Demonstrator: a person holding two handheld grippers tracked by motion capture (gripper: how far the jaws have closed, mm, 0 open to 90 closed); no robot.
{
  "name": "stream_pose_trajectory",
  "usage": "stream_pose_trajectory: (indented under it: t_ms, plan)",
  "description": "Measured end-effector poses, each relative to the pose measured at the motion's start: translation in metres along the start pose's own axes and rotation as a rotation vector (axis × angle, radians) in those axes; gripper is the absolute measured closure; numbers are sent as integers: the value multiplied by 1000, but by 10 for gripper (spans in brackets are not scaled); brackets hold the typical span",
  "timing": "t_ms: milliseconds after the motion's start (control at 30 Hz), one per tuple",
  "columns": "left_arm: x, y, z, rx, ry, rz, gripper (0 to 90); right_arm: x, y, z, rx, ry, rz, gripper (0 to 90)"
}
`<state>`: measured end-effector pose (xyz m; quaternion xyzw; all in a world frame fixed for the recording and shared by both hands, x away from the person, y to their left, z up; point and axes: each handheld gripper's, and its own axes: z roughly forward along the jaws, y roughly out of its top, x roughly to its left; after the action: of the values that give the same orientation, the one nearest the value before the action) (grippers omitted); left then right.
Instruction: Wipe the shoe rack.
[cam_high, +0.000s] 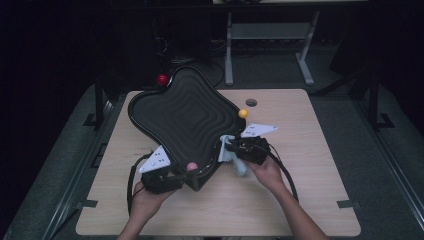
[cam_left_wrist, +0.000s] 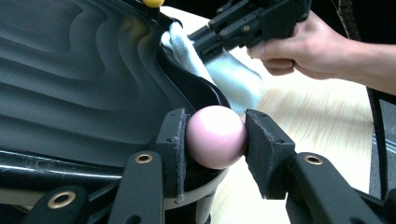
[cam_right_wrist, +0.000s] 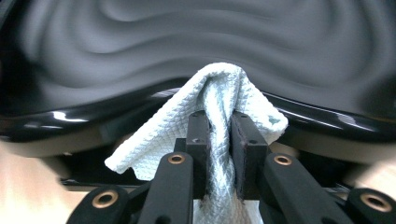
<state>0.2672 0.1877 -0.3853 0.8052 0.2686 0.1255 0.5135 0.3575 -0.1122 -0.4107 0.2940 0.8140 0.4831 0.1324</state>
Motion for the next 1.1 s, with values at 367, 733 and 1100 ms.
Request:
stream_pose_trajectory:
  t_ms: [367, 733, 1100]
  plan:
    - [0, 0, 0, -3, -1, 5, 602, -5, 1, -3, 10, -18, 1, 786]
    - [0, -1, 0, -6, 0, 4, 603, -8, 0, -4, 27, -22, -18, 786]
    - [-1, -1, -1, -6, -3, 3, 603, -28, 0, -16, 32, -55, 7, 785]
